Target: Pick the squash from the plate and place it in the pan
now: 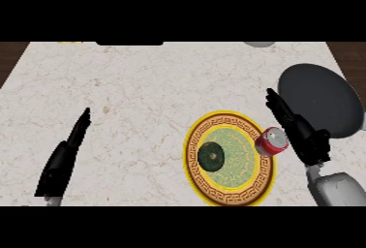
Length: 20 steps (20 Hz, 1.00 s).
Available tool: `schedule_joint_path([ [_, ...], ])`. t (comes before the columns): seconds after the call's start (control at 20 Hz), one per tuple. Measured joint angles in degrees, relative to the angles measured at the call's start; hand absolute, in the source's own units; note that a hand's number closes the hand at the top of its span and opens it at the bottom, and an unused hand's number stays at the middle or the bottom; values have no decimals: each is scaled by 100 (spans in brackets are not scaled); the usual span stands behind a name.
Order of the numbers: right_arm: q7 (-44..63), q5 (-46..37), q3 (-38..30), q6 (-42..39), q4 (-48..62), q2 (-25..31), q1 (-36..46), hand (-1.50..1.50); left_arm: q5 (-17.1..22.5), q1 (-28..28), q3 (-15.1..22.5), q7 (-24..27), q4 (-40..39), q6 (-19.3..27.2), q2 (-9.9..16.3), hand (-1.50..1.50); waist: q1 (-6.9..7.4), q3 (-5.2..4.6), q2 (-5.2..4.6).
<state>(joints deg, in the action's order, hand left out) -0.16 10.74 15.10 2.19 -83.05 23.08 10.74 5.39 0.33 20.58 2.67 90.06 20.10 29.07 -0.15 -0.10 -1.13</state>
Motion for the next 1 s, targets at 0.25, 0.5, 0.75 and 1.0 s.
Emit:
schedule_joint_path([
  [0.25,-543,-84,168,-62,359,-591,-21,150,369,-390,-521,-54,-130,-172,-178,0,33,9,72],
  [0.5,-1415,-933,339,989,438,-962,-531,-150,782,-794,-938,-279,-254,-171,-369,0,-105,9,120],
  [0.75,-2045,-1812,282,2218,-311,-750,-1539,-150,942,-917,-1173,-362,-373,-180,-392,0,-241,1,157],
  [1.0,-1203,-2423,346,2273,-1989,164,-2486,-150,966,-1040,-1237,-353,-521,-252,-466,0,-228,-11,158],
])
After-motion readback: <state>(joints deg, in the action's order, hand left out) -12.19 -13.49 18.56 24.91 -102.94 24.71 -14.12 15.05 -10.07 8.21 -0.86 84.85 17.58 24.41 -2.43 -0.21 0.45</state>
